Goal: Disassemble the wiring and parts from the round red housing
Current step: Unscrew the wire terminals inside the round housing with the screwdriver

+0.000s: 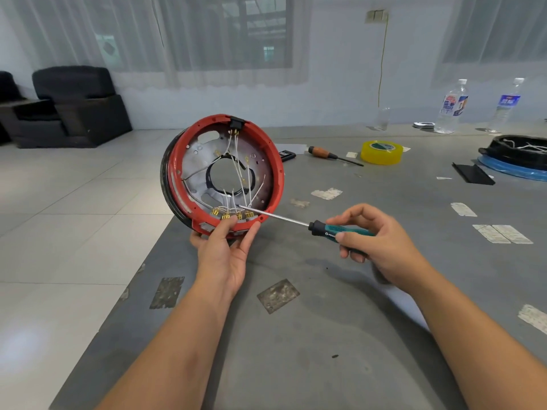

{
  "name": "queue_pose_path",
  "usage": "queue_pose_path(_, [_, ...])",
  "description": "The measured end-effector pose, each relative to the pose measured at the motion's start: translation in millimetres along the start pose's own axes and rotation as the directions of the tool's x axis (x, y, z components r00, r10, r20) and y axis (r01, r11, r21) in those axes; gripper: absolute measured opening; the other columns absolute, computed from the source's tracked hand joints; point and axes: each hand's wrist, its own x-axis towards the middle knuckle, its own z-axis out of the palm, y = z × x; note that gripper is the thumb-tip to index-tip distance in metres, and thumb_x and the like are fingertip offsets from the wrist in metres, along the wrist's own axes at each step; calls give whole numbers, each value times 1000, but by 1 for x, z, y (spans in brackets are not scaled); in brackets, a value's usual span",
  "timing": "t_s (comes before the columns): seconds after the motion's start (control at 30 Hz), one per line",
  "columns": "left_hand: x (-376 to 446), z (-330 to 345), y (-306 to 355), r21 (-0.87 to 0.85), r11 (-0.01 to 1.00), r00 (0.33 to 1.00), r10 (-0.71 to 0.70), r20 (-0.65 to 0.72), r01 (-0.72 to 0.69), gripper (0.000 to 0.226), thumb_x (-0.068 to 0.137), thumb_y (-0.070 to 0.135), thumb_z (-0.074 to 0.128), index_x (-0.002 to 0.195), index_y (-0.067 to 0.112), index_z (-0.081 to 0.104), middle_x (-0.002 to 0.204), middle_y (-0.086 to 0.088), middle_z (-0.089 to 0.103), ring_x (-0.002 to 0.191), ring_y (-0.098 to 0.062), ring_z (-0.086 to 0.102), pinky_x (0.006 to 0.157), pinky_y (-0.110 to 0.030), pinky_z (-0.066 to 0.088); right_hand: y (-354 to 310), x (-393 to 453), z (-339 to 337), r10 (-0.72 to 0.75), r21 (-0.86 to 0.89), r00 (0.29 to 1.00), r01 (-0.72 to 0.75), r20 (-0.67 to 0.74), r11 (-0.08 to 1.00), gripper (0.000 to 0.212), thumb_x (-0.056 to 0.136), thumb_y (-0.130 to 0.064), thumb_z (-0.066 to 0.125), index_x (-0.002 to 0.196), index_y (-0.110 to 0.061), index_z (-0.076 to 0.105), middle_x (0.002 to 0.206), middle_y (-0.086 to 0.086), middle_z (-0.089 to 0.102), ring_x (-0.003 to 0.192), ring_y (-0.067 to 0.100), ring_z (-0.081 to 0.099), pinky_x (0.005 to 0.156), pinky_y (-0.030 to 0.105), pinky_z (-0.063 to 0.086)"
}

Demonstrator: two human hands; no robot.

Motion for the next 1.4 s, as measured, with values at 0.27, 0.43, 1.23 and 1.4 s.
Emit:
queue_pose_path(0.27, [-5, -1, -1, 35, 999, 1000, -22, 21, 21, 64, 91, -9, 68, 137, 27, 42, 138, -16, 60, 101, -46, 76, 80, -61, 63, -3, -1, 9, 23, 440, 990, 41, -140, 897, 50, 65, 3, 80, 111, -13, 70, 107, 13, 74, 77, 19, 68, 71, 24, 58])
queue_pose_path(0.43, [-10, -2, -4, 117, 993, 998, -32, 48, 26, 62, 93, -4, 68, 137, 28, 38, 139, -16, 57, 102, -50, 75, 84, -69, 60, -4, 2, 26, 106, 676, 976, 51, -189, 735, 37, 78, -8, 76, 114, -11, 69, 108, 12, 74, 72, 14, 65, 67, 19, 55])
queue_pose_path(1.23, [-6, -4, -8, 139, 989, 997, 40, 69, -49, 71, 92, -6, 69, 144, 37, 45, 136, -10, 62, 113, -44, 72, 92, -63, 60, -4, 8, 1, -102, 341, 897, 266, -430, 902, 19, 98, -11, 66, 108, -15, 50, 121, 34, 65, 79, 30, 68, 73, 29, 59])
queue_pose_path(1.4, [-7, -4, -8, 156, 986, 995, 44, 90, -57, 64, 92, -6, 69, 130, 43, 52, 132, -8, 66, 105, -39, 76, 90, -59, 62, -1, 8, 3, -115, 319, 903, 262, -414, 911, 20, 97, -12, 67, 108, -15, 51, 120, 33, 65, 80, 30, 69, 72, 28, 59])
